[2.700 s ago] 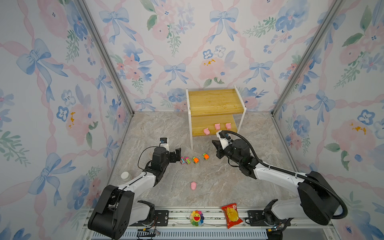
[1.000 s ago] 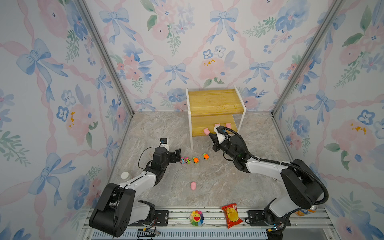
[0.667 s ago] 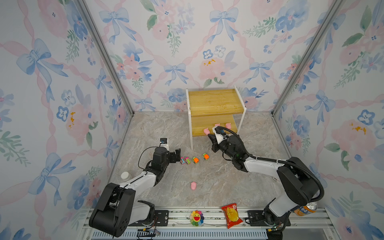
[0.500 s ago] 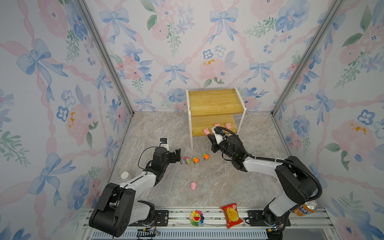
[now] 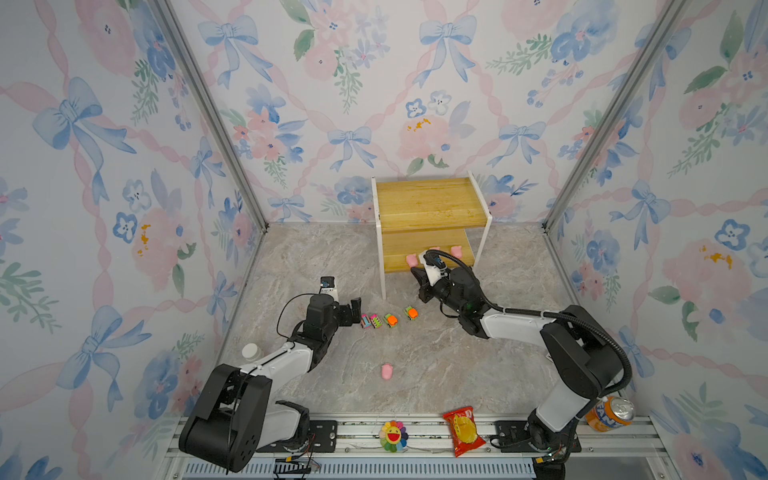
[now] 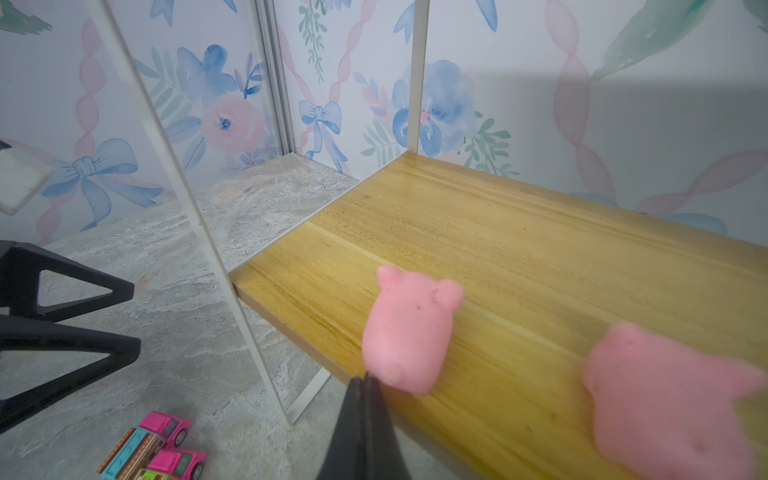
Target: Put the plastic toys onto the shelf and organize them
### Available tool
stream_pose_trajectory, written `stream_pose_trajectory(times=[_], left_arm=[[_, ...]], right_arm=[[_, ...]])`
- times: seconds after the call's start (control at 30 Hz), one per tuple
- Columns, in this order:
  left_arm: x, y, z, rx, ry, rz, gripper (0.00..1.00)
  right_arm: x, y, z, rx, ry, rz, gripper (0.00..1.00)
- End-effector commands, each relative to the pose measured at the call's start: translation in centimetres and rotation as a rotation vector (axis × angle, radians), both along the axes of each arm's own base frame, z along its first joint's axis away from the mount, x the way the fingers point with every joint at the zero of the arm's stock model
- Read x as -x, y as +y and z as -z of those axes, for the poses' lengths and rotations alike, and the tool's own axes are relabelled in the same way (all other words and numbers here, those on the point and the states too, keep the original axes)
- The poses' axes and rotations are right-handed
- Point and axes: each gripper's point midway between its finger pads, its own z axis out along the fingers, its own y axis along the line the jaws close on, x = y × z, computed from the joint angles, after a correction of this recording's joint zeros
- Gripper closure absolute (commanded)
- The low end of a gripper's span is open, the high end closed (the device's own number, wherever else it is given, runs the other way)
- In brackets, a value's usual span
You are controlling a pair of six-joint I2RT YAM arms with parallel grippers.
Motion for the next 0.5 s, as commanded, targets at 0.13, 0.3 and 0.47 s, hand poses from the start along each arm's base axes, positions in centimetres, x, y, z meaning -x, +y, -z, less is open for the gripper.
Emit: stream_pose_trajectory(times=[0.13,0.3,0.47], left_arm=[[-0.2,-0.1,-0.2,-0.016,-0.006,0.0,0.02],[-0.1,0.0,-0.2,-0.017,-0.007,0.0,0.02],[0.0,-0.1,-0.3,-0.01,-0.01,0.005,0.02]], right_arm=[[-0.9,0.2,-1.1,-0.023,-0.012,-0.008,1.0],[0.9,-0.4,-0.7,0.005,0.005,-0.022,0.99],[4.6,-1.0,-0.5,0.084,0.041,-0.063,0.86]])
